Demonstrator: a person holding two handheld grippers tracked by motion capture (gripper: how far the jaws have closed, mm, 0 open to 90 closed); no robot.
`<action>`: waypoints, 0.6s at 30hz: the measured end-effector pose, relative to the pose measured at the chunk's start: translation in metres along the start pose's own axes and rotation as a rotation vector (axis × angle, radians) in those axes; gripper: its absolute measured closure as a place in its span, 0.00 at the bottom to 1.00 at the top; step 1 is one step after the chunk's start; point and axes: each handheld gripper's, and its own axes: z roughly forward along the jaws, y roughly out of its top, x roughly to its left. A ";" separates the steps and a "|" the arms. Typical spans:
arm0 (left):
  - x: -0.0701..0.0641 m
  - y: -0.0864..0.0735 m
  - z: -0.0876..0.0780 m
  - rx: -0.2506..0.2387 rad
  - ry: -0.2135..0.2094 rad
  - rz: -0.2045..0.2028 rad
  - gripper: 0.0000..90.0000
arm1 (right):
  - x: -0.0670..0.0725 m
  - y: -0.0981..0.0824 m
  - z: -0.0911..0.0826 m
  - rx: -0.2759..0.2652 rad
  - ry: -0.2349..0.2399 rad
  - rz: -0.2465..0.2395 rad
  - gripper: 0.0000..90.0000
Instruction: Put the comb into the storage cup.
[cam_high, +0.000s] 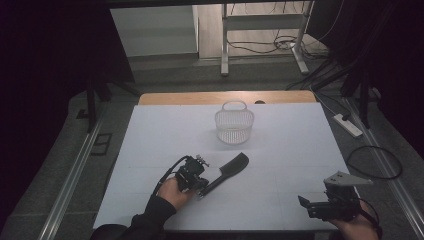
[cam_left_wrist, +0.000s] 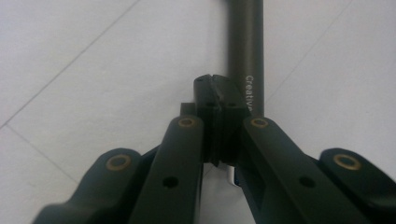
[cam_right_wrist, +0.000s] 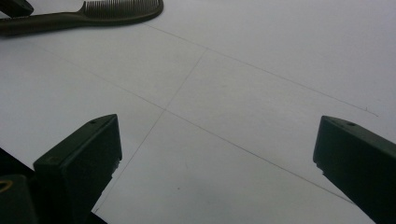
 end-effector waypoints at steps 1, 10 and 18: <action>0.001 0.000 -0.002 -0.009 0.001 -0.003 0.98 | 0.000 0.000 0.000 0.000 0.000 0.000 0.01; 0.002 -0.003 -0.021 -0.093 -0.010 -0.006 0.72 | 0.000 0.000 0.000 -0.001 0.001 0.000 0.01; 0.001 -0.006 -0.036 -0.157 0.008 -0.005 0.41 | 0.000 0.000 0.000 -0.001 0.001 -0.001 0.01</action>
